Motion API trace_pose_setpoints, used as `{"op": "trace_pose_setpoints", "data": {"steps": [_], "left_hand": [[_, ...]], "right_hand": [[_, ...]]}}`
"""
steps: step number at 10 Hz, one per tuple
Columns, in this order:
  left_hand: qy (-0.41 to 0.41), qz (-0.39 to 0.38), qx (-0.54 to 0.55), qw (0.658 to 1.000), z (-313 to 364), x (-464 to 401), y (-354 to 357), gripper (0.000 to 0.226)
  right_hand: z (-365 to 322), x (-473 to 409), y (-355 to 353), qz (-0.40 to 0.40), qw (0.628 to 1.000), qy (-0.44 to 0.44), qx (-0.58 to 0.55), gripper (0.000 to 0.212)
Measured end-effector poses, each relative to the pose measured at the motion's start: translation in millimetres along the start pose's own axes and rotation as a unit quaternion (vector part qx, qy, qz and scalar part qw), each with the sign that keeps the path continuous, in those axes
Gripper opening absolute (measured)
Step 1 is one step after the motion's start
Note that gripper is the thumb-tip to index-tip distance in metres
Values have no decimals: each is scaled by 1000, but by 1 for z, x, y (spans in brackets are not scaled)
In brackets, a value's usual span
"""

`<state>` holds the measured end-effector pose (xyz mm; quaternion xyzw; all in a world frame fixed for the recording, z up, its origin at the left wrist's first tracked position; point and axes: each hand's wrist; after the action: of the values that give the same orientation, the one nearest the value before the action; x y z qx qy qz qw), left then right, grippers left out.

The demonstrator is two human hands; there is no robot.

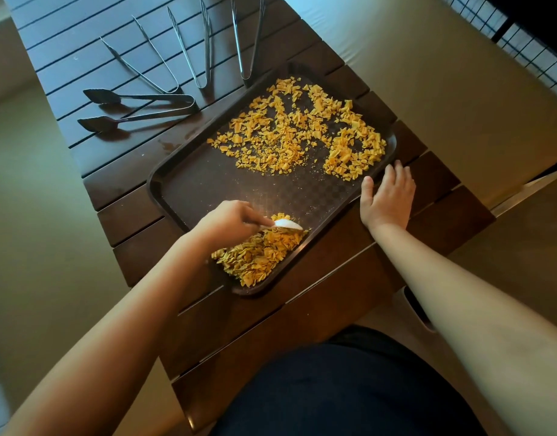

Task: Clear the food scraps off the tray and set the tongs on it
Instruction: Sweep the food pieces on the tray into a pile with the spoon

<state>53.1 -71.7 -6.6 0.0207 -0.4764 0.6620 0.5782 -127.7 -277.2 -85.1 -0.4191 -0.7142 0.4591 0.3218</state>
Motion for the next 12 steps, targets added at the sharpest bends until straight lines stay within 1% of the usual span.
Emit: {"op": "trace_pose_setpoints", "data": {"steps": [1, 2, 3, 4, 5, 6, 7, 8, 9, 10, 11, 12], "left_hand": [[-63, 120, 170, 976, -15, -2, -13, 26], [-144, 282, 292, 902, -35, -13, -29, 27], [-178, 354, 302, 867, -46, -24, -42, 33], [-214, 369, 283, 859, -48, -35, -51, 41], [-214, 353, 272, 869, -44, -45, -56, 44], [-178, 314, 280, 890, -34, -52, -57, 44], [-161, 267, 266, 912, -28, -52, -53, 38], [-140, 211, 221, 942, -27, -43, -40, 33], [-92, 192, 123, 969, -24, -26, -22, 32], [-46, 183, 26, 982, -27, -10, -10, 31], [-34, 156, 7, 987, -30, -6, -6, 32], [-77, 249, 79, 962, -33, -13, -17, 32]], "right_hand": [[0, -1, 0, 1, 1000, 1, 0, 71], [0, 0, -1, 1, 1000, 0, 2, 71], [0, -1, -1, 1, 1000, 1, 4, 72], [-1, 0, 0, -1, 1000, 2, 8, 72], [-1, 0, -1, 1, 1000, 3, 6, 72], [-1, -1, -1, 2, 1000, 3, 7, 72], [-1, 0, -1, 2, 1000, 4, 7, 72], [-1, 0, -1, 3, 1000, 2, 4, 71], [-1, 0, 0, 4, 1000, 2, 0, 71], [0, -1, 0, 6, 1000, 1, 6, 70], [0, -1, 0, 5, 1000, 0, 9, 70], [-1, -1, 0, 4, 1000, 0, 10, 71]]}}
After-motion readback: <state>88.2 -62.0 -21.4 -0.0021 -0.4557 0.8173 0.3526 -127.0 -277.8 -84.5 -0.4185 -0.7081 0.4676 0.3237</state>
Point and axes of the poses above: each hand's wrist, its own x-axis away from the middle knuckle, its own y-axis out of the palm, z = x × y, and after that the axes turned 4 degrees about -z, right-handed
